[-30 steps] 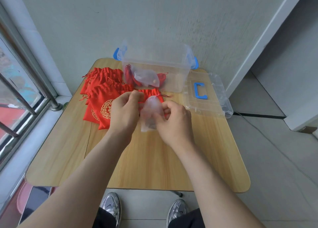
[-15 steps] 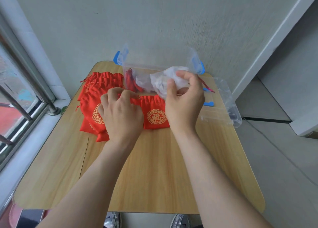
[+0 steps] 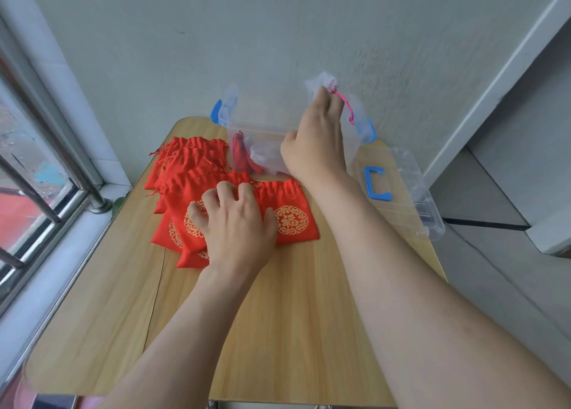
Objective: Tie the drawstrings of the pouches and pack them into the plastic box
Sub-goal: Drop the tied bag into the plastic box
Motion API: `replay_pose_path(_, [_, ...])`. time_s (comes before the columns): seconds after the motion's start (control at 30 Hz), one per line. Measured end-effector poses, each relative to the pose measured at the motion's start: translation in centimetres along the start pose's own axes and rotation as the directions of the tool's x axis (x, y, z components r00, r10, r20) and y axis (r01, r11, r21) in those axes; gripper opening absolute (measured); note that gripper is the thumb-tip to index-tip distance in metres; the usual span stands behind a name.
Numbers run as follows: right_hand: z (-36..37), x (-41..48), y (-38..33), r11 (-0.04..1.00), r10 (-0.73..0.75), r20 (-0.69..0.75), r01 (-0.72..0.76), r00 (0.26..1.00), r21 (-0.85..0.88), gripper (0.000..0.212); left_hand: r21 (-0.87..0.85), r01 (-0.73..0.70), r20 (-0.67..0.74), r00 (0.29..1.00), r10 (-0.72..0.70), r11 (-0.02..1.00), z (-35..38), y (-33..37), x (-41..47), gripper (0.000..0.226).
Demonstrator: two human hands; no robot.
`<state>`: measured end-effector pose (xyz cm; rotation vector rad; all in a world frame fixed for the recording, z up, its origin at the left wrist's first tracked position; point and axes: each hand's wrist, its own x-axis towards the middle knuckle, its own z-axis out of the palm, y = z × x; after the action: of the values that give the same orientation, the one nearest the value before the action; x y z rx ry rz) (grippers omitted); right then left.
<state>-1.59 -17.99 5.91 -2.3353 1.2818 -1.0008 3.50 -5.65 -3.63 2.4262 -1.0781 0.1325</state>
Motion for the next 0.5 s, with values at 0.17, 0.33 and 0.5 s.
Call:
replay_pose_path(0.17, [1.0, 0.0, 0.4, 0.953, -0.005, 0.205, 0.067, 0.979, -0.297, 0.052, -0.022, -0.003, -0.003, 1.0, 0.003, 1.0, 0.0, -0.7, 0.5, 0.027])
replay_pose_path(0.33, [2.3, -3.4, 1.8, 0.962, -0.154, -0.02, 0.145, 0.988, -0.23, 0.045, -0.013, -0.017, 0.027, 0.999, 0.018, 1.0, -0.1, -1.1, 0.5, 0.022])
replay_pose_path(0.5, [3.4, -8.4, 3.6, 0.983, -0.077, -0.081, 0.063, 0.994, -0.17, 0.035, -0.005, -0.034, 0.031, 0.999, 0.035, 0.999, -0.2, -1.4, 0.4, 0.02])
